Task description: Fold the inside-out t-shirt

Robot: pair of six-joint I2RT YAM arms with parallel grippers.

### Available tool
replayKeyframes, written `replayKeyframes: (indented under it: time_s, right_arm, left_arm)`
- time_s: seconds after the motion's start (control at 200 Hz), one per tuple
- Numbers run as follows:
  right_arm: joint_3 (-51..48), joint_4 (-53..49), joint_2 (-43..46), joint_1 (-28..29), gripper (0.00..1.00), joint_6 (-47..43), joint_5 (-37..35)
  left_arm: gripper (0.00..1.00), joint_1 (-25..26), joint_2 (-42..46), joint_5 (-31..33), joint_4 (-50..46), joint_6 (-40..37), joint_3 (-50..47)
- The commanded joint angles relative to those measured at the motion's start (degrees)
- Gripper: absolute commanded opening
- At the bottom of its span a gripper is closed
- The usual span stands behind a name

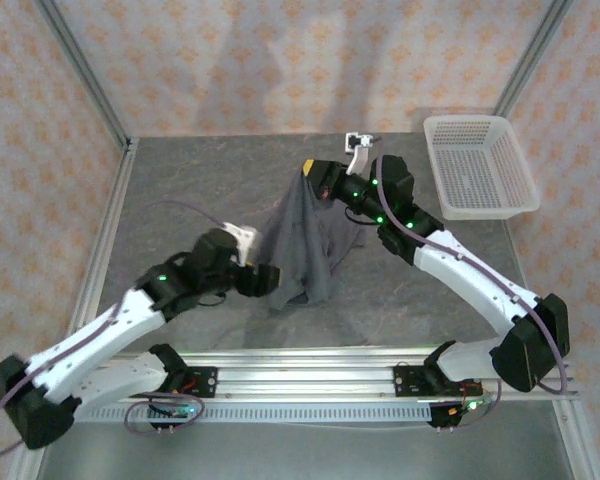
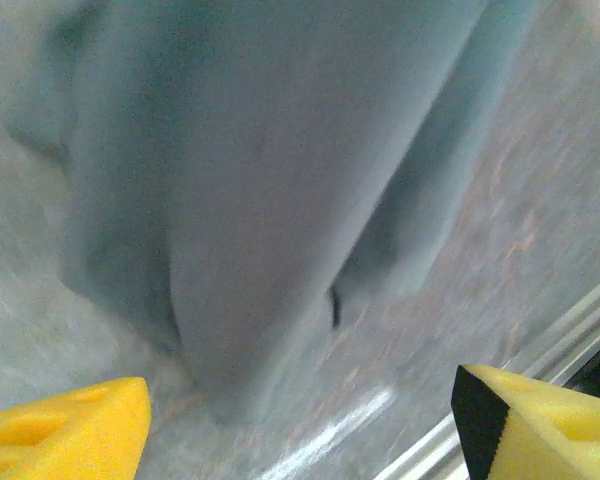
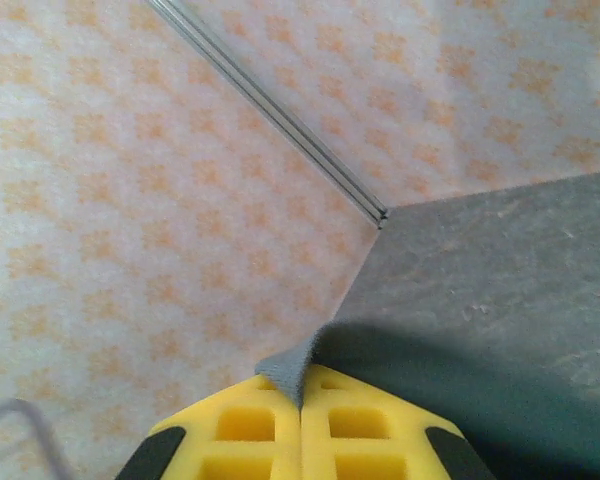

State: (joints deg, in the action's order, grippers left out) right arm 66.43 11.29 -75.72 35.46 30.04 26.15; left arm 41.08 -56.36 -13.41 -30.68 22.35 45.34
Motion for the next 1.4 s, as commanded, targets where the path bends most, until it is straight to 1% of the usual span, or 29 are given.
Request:
replayKeyframes:
  time_s: [0.0,0.075,0.145,0.19,0.21,0.23,0.25,0.275,0.3,0.315,0.345,0.385,0.46,0.49,0.52,0.585,0.68,0.806,0.891,0.946,1.031,1.096,1.186,1.251,1.316,1.391]
  right_arm:
    - [1.4,-1.9,0.4,0.0,0.00,1.4,2.3]
    - [1.5,-2.2,0.5,0.0,0.00,1.5,1.5]
    - [1.9,-4.2,0.7,-0.1,0.00,0.8,0.2]
    - [2.0,-5.7,1.1,-0.1,0.00,0.3,-1.3]
    - [2.1,-6.4,1.2,-0.1,0.00,0.3,-2.2]
    - [2.1,-7.0,1.5,-0.2,0.00,0.1,-3.0]
    - [2.1,-7.5,1.7,-0.3,0.00,-0.1,-3.7]
    - [2.2,-8.4,1.9,-0.5,0.00,-0.3,-4.7]
    - [2.4,-9.6,2.2,-0.9,0.00,-0.3,-5.8]
    - [2.4,-10.4,2.3,-1.1,0.00,-0.3,-6.4]
    - [2.6,-11.6,2.6,-1.5,0.00,-0.2,-7.7]
    - [2.6,-13.0,3.1,-2.2,0.00,-0.3,-8.7]
    - [2.9,-14.4,4.3,-2.9,0.00,-1.2,-8.1]
    - [3.1,-14.5,4.8,-3.0,0.00,-2.3,-6.8]
    - [3.5,-14.5,5.4,-3.0,0.00,-3.6,-4.0]
    - [4.3,-14.0,6.3,-3.0,0.00,-5.1,1.3]
    - [5.8,-14.8,7.7,-3.0,0.00,-6.1,6.4]
    - [8.7,-15.4,11.1,-2.9,0.00,-6.1,12.6]
    - [11.8,-14.9,13.0,-2.9,0.00,-4.1,14.8]
    - [13.6,-14.5,14.4,-2.9,0.00,-1.3,12.4]
    - [14.9,-14.0,17.2,-2.8,0.00,4.3,2.0]
    - [13.6,-11.1,19.5,-2.8,0.00,6.8,-4.2]
    - [11.2,-7.6,21.3,-2.9,0.00,8.9,-9.4]
    - [11.2,-9.3,20.8,-2.9,0.00,9.6,-11.1]
    - [12.0,-12.9,19.6,-2.9,0.00,10.2,-11.7]
    - [11.0,-14.8,18.0,-3.1,0.00,13.3,-12.8]
  left_arm:
    - [0.81,2.5,-5.1,4.3,7.0,1.4,-2.2]
    - [0.82,2.6,-10.0,2.3,9.8,1.7,-2.7]
    - [0.82,2.6,-11.9,2.2,12.1,2.7,-3.0]
    - [0.76,2.6,-12.4,2.4,12.9,3.2,-2.9]
    - [0.71,2.6,-12.6,2.8,13.0,3.3,-2.8]
    - [0.62,2.6,-12.8,3.2,12.8,3.4,-2.5]
    - [0.48,2.6,-13.1,4.1,12.1,3.4,-2.1]
    - [0.27,2.5,-13.6,5.4,10.6,3.6,-1.2]
    - [0.08,2.2,-13.8,7.0,8.8,3.7,-0.3]
    - [0.00,1.9,-13.8,7.9,7.8,3.8,0.2]
    - [0.00,1.0,-13.3,9.0,6.1,3.7,0.9]
    - [0.00,-1.5,-12.0,9.1,4.1,3.2,2.2]
    - [0.00,-9.1,-7.9,7.8,-0.9,1.7,7.0]
    - [0.00,-12.6,-6.2,7.1,-3.1,0.4,10.0]
    - [0.00,-15.6,-5.1,6.7,-5.6,-1.3,14.1]
    - [0.00,-19.7,-4.4,6.9,-9.9,-6.2,24.0]
    - [0.00,-22.1,-7.8,7.7,-15.7,-11.7,39.4]
    - [0.00,-22.5,-13.0,7.4,-19.5,-15.7,55.2]
    - [0.00,-22.5,-16.3,10.0,-22.0,-18.3,66.9]
    - [0.00,-22.5,-17.9,11.6,-22.5,-19.7,74.5]
    - [0.00,-22.5,-20.9,12.4,-21.3,-21.8,83.9]
    - [0.00,-22.5,-24.7,12.7,-21.4,-23.1,90.2]
    - [0.00,-22.6,-32.1,12.4,-23.4,-23.6,98.6]
    - [0.00,-22.6,-37.6,11.1,-24.0,-23.0,101.7]
    - [0.00,-22.6,-42.2,9.6,-22.8,-22.0,102.0]
    - [0.00,-22.9,-47.6,7.4,-21.4,-20.6,101.9]
